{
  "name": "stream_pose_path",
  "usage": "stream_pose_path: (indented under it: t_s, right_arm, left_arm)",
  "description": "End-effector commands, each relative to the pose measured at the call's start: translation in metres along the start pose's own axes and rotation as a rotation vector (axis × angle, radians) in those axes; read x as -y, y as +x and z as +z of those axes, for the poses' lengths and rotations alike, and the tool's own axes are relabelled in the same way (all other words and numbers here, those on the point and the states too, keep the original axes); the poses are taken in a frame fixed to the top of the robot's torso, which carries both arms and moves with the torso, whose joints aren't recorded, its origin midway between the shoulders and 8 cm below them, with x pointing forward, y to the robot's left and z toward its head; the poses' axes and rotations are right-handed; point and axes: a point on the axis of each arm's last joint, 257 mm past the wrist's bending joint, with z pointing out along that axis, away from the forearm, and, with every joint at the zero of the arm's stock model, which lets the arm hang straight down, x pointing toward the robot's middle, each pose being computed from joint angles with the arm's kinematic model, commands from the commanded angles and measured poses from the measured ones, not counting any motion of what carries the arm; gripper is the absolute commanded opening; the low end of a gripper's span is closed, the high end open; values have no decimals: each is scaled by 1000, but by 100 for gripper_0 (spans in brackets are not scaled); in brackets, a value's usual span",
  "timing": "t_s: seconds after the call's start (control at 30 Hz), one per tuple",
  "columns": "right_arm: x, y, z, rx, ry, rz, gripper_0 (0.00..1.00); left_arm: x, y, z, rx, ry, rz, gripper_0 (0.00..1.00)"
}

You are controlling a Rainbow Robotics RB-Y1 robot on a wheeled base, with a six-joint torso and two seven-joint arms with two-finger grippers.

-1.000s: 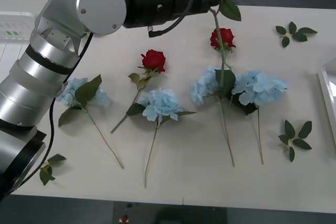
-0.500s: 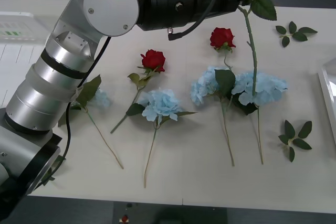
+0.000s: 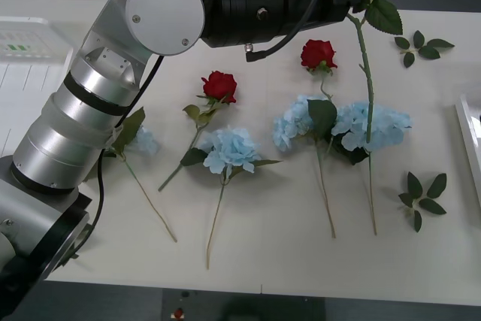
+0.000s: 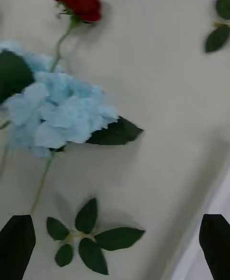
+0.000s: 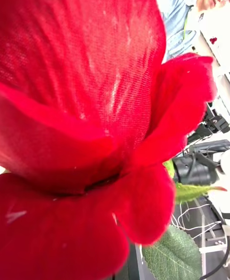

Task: Put the red flowers into the right box and the blue flowers into the left box

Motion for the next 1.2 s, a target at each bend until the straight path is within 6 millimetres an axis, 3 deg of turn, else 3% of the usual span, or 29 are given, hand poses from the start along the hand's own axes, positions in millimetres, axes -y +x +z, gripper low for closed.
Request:
stream_pose_path:
  t_s: [0.03,0.23,0.33,0.6,1.2]
  right_arm:
    - [-40,-36,-22,44,-141,-158,100]
    - [-104,-66,-36,154,-433,-180,100]
    - [-123,-86,-38,220,-537,-166,100]
    - [-178,-105,-33,238,-772,-110,100]
    - [-262,-156,5,217,-965,3,100]
  left_arm:
    - [22,-6,-1,5,35,47,0]
    - [22,-6,-1,5,35,47,0]
    - [22,-6,-1,5,35,47,0]
    - [22,-6,-1,5,35,47,0]
    - [22,-6,-1,5,35,47,0]
